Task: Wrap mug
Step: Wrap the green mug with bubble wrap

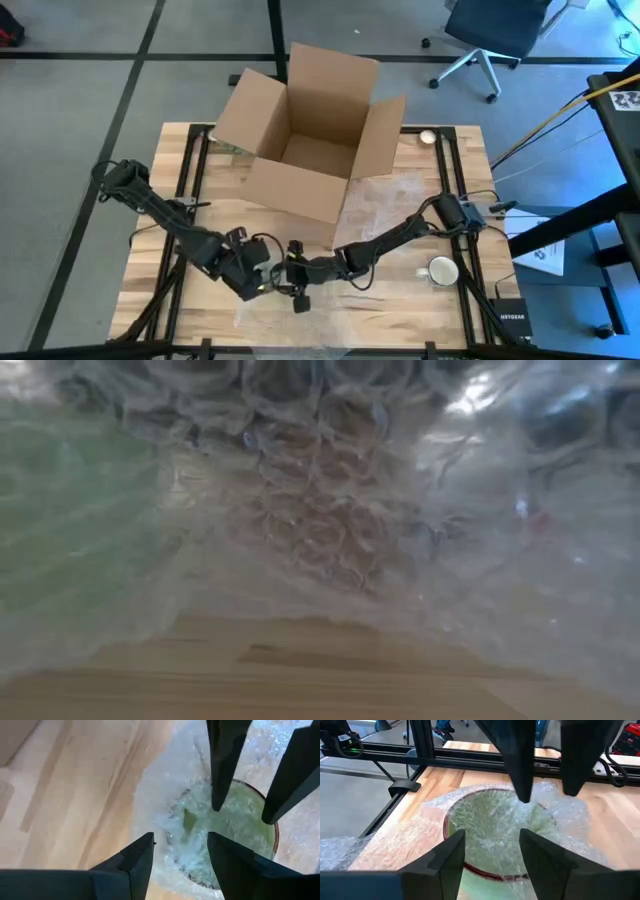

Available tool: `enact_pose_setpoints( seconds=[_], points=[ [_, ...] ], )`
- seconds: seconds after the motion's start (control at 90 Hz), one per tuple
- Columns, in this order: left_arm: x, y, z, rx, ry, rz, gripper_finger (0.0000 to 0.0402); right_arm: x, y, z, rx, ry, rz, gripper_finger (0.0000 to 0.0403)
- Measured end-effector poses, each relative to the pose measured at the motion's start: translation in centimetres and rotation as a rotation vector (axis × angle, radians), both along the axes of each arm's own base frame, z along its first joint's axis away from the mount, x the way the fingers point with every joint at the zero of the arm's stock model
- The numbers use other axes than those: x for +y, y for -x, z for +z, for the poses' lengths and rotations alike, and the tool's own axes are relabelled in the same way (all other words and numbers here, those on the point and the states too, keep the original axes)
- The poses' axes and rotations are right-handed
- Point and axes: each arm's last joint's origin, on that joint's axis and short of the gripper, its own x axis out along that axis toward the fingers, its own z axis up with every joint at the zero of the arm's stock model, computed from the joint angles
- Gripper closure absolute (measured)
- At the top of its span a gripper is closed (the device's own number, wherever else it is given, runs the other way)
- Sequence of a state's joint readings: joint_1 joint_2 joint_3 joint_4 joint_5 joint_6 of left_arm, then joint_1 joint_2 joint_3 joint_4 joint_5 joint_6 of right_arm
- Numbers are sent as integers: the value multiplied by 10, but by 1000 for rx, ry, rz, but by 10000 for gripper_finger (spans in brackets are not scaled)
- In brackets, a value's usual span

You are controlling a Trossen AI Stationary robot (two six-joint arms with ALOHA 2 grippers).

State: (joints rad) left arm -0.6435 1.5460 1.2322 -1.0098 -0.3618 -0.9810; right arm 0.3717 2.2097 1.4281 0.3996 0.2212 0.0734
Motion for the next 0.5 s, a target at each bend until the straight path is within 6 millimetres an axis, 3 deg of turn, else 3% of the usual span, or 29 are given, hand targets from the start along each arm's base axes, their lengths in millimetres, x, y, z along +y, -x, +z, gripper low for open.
enact_pose_setpoints(
  seconds=[0.244,0.5],
  points=[
    [3,6,-18,15,-23,70,231,0,0,0,0,0,1,228],
    [-5,-6,-54,54,-55,45,231,-1,0,0,-3,-1,-1,228]
  ],
)
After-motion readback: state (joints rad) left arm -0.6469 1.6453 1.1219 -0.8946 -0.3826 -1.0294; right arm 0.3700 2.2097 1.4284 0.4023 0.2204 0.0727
